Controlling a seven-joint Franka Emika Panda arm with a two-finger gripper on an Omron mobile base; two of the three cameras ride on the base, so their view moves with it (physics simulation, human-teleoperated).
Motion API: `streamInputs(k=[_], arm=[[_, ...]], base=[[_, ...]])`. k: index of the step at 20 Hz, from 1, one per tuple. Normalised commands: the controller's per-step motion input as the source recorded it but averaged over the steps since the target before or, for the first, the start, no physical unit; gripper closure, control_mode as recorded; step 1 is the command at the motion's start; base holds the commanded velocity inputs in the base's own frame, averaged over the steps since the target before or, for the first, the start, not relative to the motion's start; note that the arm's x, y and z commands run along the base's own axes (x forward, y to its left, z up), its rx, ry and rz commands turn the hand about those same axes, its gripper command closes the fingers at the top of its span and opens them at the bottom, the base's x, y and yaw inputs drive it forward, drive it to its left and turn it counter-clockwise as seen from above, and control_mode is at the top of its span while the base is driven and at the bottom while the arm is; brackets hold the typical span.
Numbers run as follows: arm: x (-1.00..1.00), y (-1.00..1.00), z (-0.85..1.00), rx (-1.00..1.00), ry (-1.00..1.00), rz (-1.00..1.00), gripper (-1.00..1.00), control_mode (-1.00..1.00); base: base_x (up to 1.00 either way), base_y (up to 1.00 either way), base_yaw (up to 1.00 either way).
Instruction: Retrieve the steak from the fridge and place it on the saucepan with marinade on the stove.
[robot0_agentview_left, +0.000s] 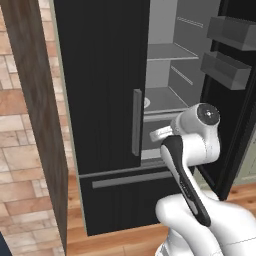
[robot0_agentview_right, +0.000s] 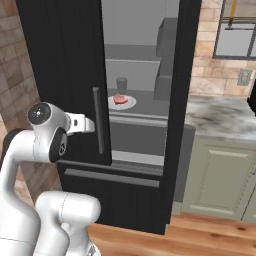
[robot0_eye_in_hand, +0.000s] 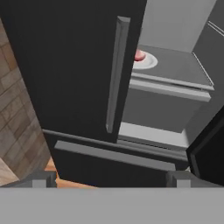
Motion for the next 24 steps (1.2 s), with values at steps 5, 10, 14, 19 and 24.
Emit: streamInputs(k=[5,10,14,19,24], arm=[[0.00,0.19,0.00,0.01,0.00,-0.01,-1.00,-1.00],[0.00,0.03,0.00,0.05,0.00,-0.06,-1.00,-1.00],[0.00,0.00,-0.01,0.06,0.00,-0.06,-1.00,-1.00],[0.08,0.00,-0.04,0.05,0.01,-0.03,-1.00,-1.00],[0.30,0.00,0.00,0.00,0.02,0.00,-1.00,-1.00]], base=[[0.00,0.00,0.00],[0.00,0.00,0.00],[0.00,0.00,0.00],[0.00,0.00,0.00],[0.00,0.00,0.00]])
